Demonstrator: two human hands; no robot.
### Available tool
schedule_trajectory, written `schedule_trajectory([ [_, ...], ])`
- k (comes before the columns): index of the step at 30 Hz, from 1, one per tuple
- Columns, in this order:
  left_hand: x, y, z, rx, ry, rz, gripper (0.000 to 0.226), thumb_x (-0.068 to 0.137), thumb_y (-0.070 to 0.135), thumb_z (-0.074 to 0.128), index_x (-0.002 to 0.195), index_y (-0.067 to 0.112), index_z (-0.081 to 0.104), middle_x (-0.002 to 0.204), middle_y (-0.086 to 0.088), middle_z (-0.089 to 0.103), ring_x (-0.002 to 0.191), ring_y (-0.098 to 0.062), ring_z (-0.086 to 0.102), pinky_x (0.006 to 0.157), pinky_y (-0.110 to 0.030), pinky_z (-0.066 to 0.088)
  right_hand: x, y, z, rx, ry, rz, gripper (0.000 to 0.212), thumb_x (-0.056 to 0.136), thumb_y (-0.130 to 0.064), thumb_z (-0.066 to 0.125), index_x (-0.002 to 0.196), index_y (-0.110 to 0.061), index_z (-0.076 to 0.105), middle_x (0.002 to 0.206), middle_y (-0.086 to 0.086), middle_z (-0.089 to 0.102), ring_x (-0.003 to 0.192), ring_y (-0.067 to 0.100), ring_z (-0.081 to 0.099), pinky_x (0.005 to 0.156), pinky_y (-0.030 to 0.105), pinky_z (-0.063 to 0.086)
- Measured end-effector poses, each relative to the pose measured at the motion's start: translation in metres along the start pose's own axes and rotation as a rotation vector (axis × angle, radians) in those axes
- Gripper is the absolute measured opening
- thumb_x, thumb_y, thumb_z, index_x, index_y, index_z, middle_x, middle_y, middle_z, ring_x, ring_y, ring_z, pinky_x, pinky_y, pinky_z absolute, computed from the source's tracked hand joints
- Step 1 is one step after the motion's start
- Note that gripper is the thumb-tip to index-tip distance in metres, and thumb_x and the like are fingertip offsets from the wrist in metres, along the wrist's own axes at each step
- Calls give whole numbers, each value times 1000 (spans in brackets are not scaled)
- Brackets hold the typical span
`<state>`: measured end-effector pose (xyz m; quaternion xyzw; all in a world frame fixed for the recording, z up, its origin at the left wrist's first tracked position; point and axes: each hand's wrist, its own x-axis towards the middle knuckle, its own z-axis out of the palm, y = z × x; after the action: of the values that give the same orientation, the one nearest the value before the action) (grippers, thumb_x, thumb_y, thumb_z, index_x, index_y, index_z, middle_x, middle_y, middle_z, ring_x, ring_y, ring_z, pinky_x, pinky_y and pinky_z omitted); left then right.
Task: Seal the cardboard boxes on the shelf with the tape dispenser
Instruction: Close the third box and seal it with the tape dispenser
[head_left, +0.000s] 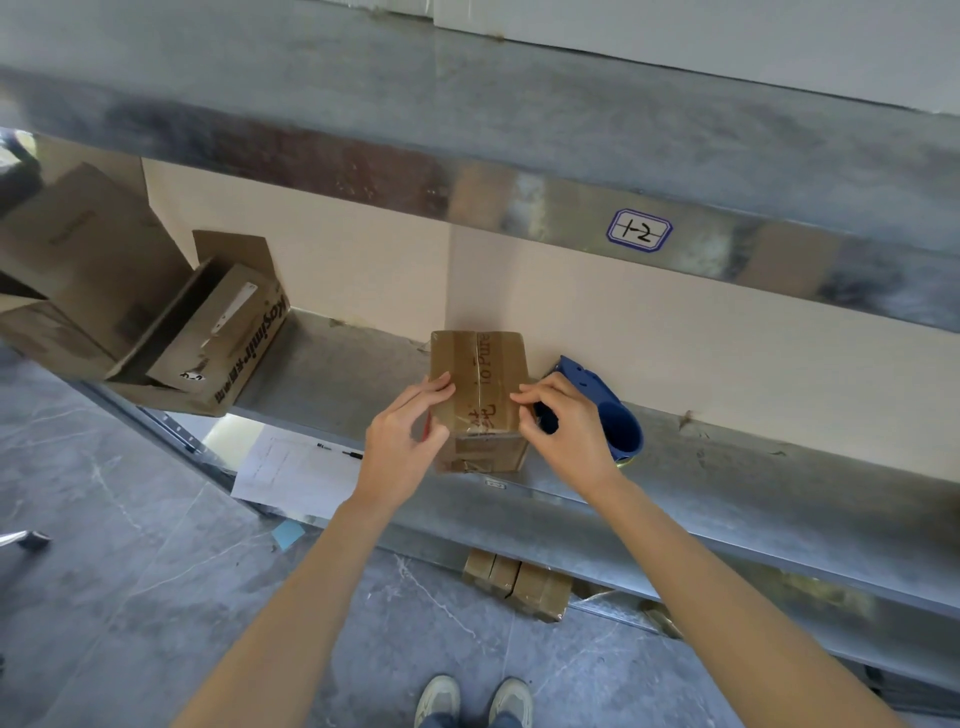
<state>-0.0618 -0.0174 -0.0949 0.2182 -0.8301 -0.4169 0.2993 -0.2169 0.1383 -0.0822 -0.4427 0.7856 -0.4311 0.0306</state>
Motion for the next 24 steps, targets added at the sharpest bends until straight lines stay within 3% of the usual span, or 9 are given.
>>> schedule_trajectory([
  [4, -1, -1, -4, -33, -53, -11, 46, 90, -11, 53, 127, 14, 67, 137, 9, 58, 130, 12, 44, 113, -13, 31, -2, 3, -8, 26, -50, -20, 19, 93, -5, 64, 109, -10, 73, 105, -3, 64, 110, -10, 55, 94, 8, 41],
  [7, -1, -4, -4, -69, -85, -32, 47, 93, -10, 48, 129, 14, 66, 140, 9, 57, 133, 7, 44, 117, -29, 35, -1, 6, -8, 14, -61, -32, 21, 94, -4, 63, 111, -10, 73, 107, -4, 63, 110, -13, 53, 95, 7, 40],
  [10, -1, -7, -7, -113, -126, -50, 45, 95, -6, 46, 131, 15, 65, 141, 12, 56, 135, 1, 44, 106, -50, 47, -1, 6, -8, 20, -80, -21, 22, 95, -5, 62, 113, -11, 72, 108, -3, 63, 111, -15, 52, 95, 7, 39],
  [13, 0, -12, -11, -142, -181, -56, 45, 94, 7, 46, 133, 19, 63, 143, 16, 53, 137, -10, 46, 95, -62, 51, 1, 5, -16, 30, -165, 10, 24, 97, -12, 60, 118, -17, 70, 112, -6, 61, 117, -4, 54, 99, 11, 39],
  [18, 4, -11, -16, -138, -212, -97, 60, 79, 5, 44, 132, 24, 64, 143, 17, 53, 139, -6, 42, 111, -54, 41, 2, 4, -28, -4, -315, -3, 44, 90, 0, 58, 129, -18, 63, 118, -12, 54, 120, -13, 43, 100, 5, 33],
  [24, 4, -13, -14, -137, -192, -79, 58, 84, -5, 47, 132, 23, 64, 142, 18, 54, 138, -4, 43, 104, -56, 47, 2, 7, -21, -25, -251, -24, 41, 91, 1, 59, 126, -19, 65, 116, -9, 57, 119, 3, 53, 100, 11, 39],
])
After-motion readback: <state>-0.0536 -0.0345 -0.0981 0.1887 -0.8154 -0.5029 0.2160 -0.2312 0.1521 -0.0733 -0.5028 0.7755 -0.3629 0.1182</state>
